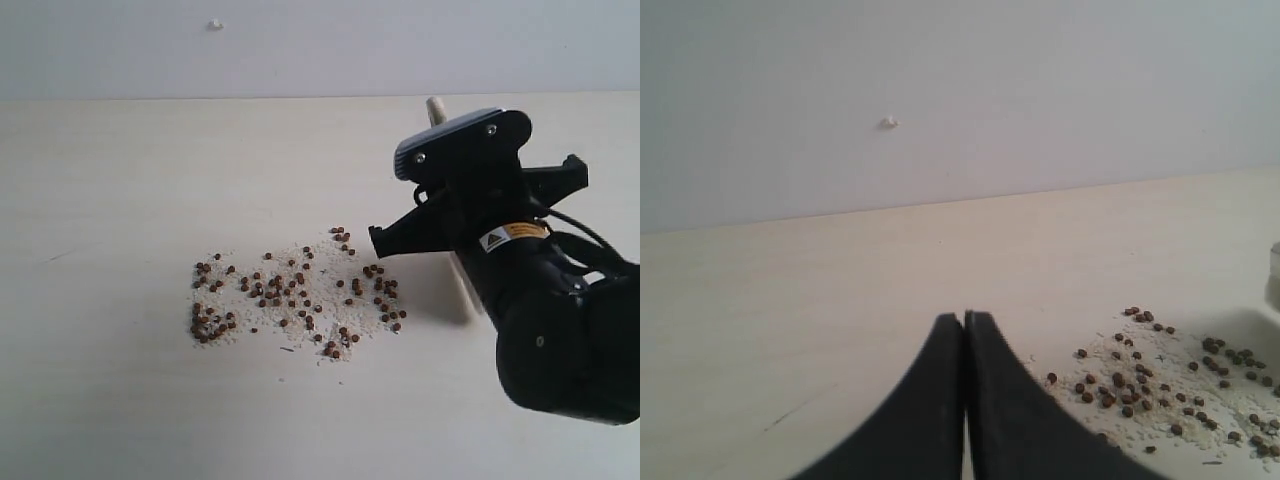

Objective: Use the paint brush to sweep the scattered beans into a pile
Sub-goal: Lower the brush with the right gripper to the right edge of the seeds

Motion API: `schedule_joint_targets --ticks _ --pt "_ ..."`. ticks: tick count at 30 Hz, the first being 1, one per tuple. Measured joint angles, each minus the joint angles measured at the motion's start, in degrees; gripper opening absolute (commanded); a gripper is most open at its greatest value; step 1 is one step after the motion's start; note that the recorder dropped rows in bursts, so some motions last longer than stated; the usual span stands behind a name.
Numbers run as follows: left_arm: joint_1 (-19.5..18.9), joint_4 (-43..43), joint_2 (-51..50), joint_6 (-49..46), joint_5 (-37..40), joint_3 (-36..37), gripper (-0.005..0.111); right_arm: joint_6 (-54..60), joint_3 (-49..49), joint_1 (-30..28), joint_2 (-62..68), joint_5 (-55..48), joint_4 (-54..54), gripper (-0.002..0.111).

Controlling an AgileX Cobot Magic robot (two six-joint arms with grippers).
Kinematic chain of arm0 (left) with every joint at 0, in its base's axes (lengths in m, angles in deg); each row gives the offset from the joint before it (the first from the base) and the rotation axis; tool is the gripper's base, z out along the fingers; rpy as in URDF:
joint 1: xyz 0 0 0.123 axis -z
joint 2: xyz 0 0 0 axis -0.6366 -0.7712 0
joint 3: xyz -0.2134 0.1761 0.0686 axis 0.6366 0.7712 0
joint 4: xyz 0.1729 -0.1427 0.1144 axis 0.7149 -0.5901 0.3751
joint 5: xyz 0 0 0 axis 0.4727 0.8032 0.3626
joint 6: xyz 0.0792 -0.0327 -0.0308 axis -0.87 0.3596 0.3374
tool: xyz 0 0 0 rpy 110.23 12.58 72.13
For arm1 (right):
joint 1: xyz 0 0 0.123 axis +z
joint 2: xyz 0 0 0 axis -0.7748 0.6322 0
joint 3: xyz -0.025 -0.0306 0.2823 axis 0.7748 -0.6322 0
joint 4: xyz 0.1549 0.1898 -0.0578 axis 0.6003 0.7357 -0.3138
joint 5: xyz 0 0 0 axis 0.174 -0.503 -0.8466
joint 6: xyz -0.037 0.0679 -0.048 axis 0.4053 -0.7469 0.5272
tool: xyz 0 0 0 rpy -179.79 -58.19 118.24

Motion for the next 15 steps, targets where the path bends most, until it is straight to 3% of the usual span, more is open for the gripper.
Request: schedule_joint_targets --ticks 9,15 --pt "0.00 0.00 0.00 0.00 0.00 0.00 0.000 -3.25 0.00 5.27 4.64 1.53 3.18 0.000" --pt "0.00 0.00 0.00 0.00 0.00 0.00 0.000 -5.28 4.70 6.19 6.05 -4.11 2.95 0.000"
